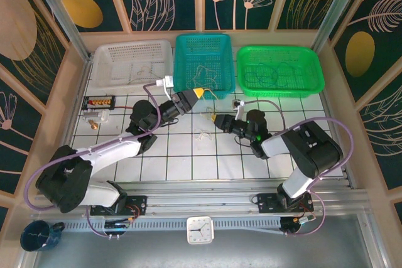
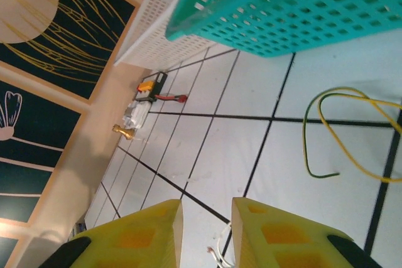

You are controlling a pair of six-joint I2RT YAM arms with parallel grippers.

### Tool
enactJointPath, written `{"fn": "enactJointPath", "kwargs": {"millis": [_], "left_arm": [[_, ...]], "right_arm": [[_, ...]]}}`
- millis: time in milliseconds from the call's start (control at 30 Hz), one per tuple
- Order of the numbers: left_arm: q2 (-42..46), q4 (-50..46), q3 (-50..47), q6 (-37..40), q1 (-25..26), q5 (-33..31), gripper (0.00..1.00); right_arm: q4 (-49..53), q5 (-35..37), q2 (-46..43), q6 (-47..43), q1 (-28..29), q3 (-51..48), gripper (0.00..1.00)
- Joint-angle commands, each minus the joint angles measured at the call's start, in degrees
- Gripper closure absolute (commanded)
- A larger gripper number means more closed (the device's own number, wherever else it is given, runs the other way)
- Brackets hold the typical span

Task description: Untangle the cables

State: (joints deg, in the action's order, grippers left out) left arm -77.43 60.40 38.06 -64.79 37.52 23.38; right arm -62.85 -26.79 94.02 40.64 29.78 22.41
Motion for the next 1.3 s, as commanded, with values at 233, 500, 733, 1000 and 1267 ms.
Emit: {"fn": "enactJointPath", "kwargs": {"millis": [233, 500, 733, 1000, 1267], "left_arm": [[5.6, -7.4, 2.7, 6.3, 0.2, -4.5, 1.00], [8.2, -20.3, 4.9, 12.7, -7.7, -8.3, 1.00], [4.5, -28.6, 10.4, 21.3, -20.0, -9.8, 1.00], [-9.7, -33.3, 22.8, 27.0, -30.7, -11.9, 1.00], [-25.0, -38.6, 36.5, 30.5, -36.5, -14.6, 1.00]], "right_arm": [[-2.9, 0.5, -2.0, 0.1, 0.4, -2.2, 0.70], [12.3, 3.6, -9.7, -4.9, 0.4, 0.1, 0.61], [23.6, 7.4, -13.7, -7.6, 0.4, 3.0, 0.54], [32.0, 12.6, -15.1, -8.5, 0.3, 5.1, 0.53], [36.6, 16.0, -13.6, -9.4, 0.3, 7.6, 0.52]]}}
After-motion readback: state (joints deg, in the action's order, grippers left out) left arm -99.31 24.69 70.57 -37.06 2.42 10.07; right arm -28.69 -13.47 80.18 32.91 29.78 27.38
